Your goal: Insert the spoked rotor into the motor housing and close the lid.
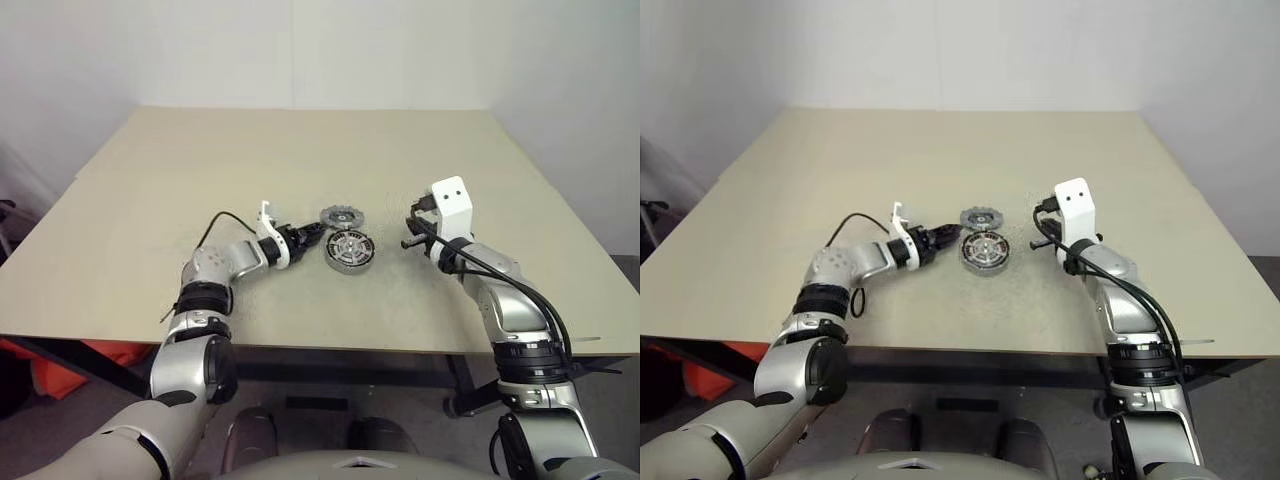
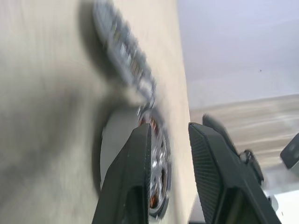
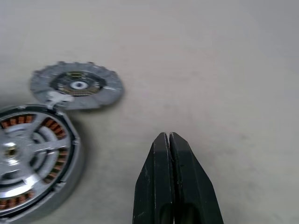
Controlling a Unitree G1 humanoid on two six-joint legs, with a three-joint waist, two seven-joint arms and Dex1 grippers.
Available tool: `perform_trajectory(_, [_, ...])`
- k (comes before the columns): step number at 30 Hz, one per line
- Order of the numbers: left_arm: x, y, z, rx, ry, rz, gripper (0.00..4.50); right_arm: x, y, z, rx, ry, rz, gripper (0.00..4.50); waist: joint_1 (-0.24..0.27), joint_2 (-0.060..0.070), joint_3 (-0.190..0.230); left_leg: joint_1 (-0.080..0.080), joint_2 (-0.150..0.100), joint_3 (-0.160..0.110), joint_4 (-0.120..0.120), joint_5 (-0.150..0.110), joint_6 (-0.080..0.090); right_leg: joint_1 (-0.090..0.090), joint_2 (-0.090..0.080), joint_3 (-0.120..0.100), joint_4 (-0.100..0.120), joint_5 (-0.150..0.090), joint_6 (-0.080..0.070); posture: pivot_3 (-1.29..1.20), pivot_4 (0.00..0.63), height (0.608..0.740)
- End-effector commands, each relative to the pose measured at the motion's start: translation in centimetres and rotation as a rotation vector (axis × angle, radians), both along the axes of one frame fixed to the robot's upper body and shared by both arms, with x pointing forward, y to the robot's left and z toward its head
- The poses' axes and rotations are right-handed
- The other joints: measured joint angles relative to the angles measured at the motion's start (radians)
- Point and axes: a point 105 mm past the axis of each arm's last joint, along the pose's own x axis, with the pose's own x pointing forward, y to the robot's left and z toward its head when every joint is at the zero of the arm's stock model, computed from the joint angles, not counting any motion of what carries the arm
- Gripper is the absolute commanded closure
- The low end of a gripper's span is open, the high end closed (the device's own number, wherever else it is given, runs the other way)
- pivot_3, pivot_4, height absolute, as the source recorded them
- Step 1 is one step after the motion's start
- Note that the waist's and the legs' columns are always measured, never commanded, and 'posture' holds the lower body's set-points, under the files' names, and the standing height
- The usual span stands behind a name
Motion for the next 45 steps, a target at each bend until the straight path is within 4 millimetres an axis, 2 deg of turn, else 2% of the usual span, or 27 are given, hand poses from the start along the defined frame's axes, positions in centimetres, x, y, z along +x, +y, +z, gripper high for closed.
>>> perform_trajectory(1, [0.4,1.0,1.7,0.079,-0.144,0.029,3.15,-0.4,2.3,2.7,0.04,-0.098,0.117,4.5,0.0,0.0,0.0,0.0,0.0,0.0,0.0,0.0,0.0,0.0,0.0,0.0,0.0,0.0,0.0,0.0,0.0,0.74])
perform_trajectory(3, [0.4,1.5,1.8,0.133,-0.191,0.041,3.15,-0.7,2.9,2.7,0.049,-0.096,0.15,4.5,0.0,0.0,0.0,0.0,0.0,0.0,0.0,0.0,0.0,0.0,0.0,0.0,0.0,0.0,0.0,0.0,0.0,0.74])
perform_trajectory(7, [0.1,2.6,2.1,0.418,-0.43,0.052,3.15,-1.1,4.5,2.1,0.058,-0.082,0.212,4.5,-0.001,0.0,0.0,-0.001,0.001,0.0,0.0,0.0,0.0,0.0,0.0,0.0,0.0,0.0,0.0,0.0,0.0,0.74])
perform_trajectory(12, [-0.5,3.1,2.5,0.598,-0.615,0.023,3.15,-0.9,6.0,1.9,0.076,-0.074,0.249,4.5,0.0,0.0,0.0,-0.001,0.001,0.0,0.0,0.0,0.0,-0.001,0.0,0.0,0.0,0.0,0.0,0.0,0.0,0.74])
perform_trajectory(15, [-0.8,3.0,2.5,0.63,-0.655,0.01,3.15,-0.7,6.9,1.2,0.096,-0.051,0.264,4.5,-0.002,0.001,0.0,-0.001,0.001,0.0,0.0,0.0,-0.001,-0.001,0.0,0.0,0.0,0.0,0.0,0.0,0.0,0.74])
perform_trajectory(17, [-1.1,2.8,2.3,0.639,-0.672,-0.001,3.15,-0.6,7.4,-0.2,0.105,-0.01,0.271,4.5,-0.003,0.001,0.0,-0.001,0.001,0.0,0.0,0.0,-0.001,-0.001,0.0,0.0,0.0,0.0,0.0,0.0,0.0,0.74])
perform_trajectory(20, [-1.4,2.4,2.1,0.657,-0.688,-0.014,3.15,-0.6,7.4,-2.2,0.085,0.041,0.256,4.5,-0.004,0.001,0.0,-0.001,0.001,0.0,0.0,0.0,-0.001,-0.002,0.0,0.0,0.0,0.0,0.0,0.0,0.0,0.74])
perform_trajectory(22, [-1.6,2.3,1.9,0.669,-0.697,-0.021,3.15,-0.5,7.2,-2.5,0.075,0.041,0.242,4.5,-0.005,0.001,0.0,-0.002,0.001,0.0,0.0,0.0,-0.001,-0.002,0.0,0.0,0.0,0.0,0.0,0.0,0.0,0.74])
perform_trajectory(25, [-1.6,2.4,1.9,0.676,-0.701,-0.015,3.15,-0.5,7.1,-1.8,0.08,0.017,0.248,4.5,-0.005,0.001,0.0,-0.001,0.001,0.0,0.0,0.0,-0.001,-0.002,0.0,0.0,0.001,0.0,0.0,0.0,0.0,0.74])
perform_trajectory(33, [-1.2,2.6,2.1,0.752,-0.796,-0.028,3.15,-0.6,6.4,1.4,0.032,-0.121,0.328,4.5,-0.004,0.001,0.0,-0.001,0.001,0.0,0.0,0.0,-0.001,-0.002,0.0,0.0,0.001,0.0,0.0,0.0,0.0,0.74])
perform_trajectory(38, [-1.4,1.9,2.3,0.785,-0.885,-0.06,3.15,-0.7,5.4,3.0,-0.14,-0.16,0.494,4.5,-0.003,0.001,0.0,-0.002,0.0,0.0,0.0,0.0,-0.001,-0.002,0.0,0.0,0.001,0.0,0.0,0.0,0.0,0.74])
perform_trajectory(42, [-1.8,1.6,1.9,0.819,-0.934,-0.1,3.15,-1.1,3.5,2.6,-0.531,-0.147,0.716,4.5,-0.002,0.001,0.0,-0.001,0.001,0.0,0.001,0.0,0.0,-0.001,0.0,0.0,0.001,0.0,0.0,0.0,0.0,0.74])
perform_trajectory(45, [-2.1,1.6,1.5,0.836,-0.951,-0.122,3.15,-0.8,2.5,2.6,-0.693,-0.124,0.836,4.5,-0.005,0.001,0.0,-0.002,0.001,0.0,0.002,-0.001,0.001,-0.002,0.0,0.0,0.002,0.0,0.0,0.0,0.0,0.74])
